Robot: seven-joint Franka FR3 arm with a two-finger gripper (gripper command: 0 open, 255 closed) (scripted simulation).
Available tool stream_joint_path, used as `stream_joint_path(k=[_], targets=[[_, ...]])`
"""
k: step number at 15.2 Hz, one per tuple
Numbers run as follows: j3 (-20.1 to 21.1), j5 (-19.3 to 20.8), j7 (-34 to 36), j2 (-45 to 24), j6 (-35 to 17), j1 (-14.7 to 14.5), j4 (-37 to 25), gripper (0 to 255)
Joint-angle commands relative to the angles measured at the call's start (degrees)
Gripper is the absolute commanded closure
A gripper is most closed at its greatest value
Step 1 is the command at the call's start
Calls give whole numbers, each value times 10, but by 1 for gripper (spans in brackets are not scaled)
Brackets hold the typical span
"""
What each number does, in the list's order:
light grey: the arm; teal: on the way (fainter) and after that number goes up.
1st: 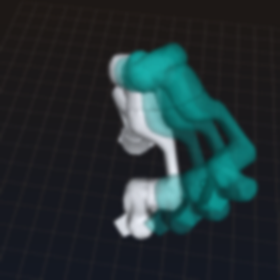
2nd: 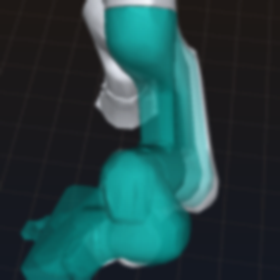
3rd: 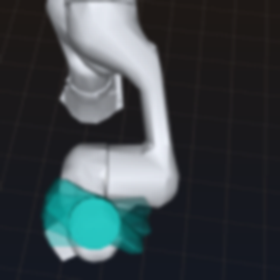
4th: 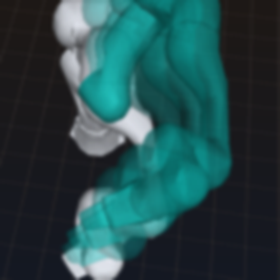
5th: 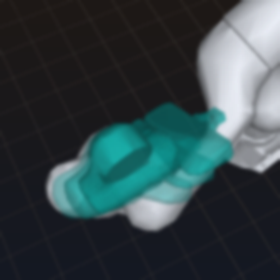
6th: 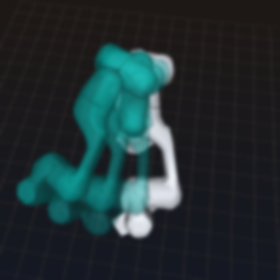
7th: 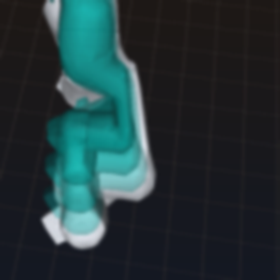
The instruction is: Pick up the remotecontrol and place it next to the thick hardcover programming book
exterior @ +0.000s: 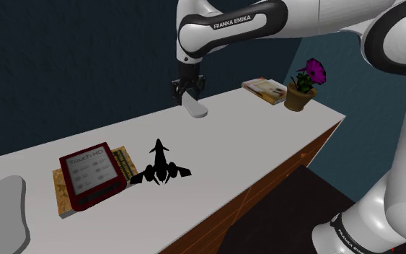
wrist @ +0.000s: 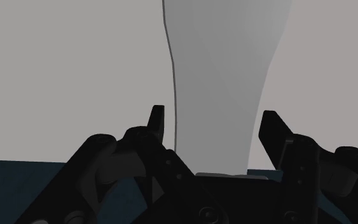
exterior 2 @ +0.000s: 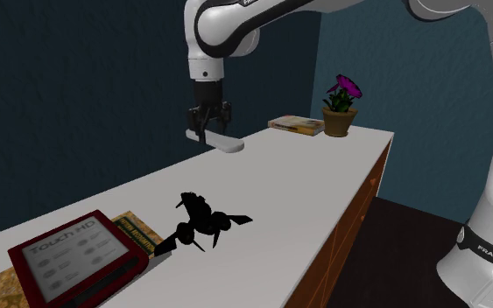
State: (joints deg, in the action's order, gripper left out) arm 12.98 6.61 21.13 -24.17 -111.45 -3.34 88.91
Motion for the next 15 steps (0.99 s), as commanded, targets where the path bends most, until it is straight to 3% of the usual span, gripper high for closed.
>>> stream_joint_path(k=[1, 3, 15], targets=[[1, -1, -1, 4, 14, 0, -10, 255], [1, -2, -2, 7, 25, 0, -19, 255], [-38, -43, -141, 179, -47, 99, 218, 255]])
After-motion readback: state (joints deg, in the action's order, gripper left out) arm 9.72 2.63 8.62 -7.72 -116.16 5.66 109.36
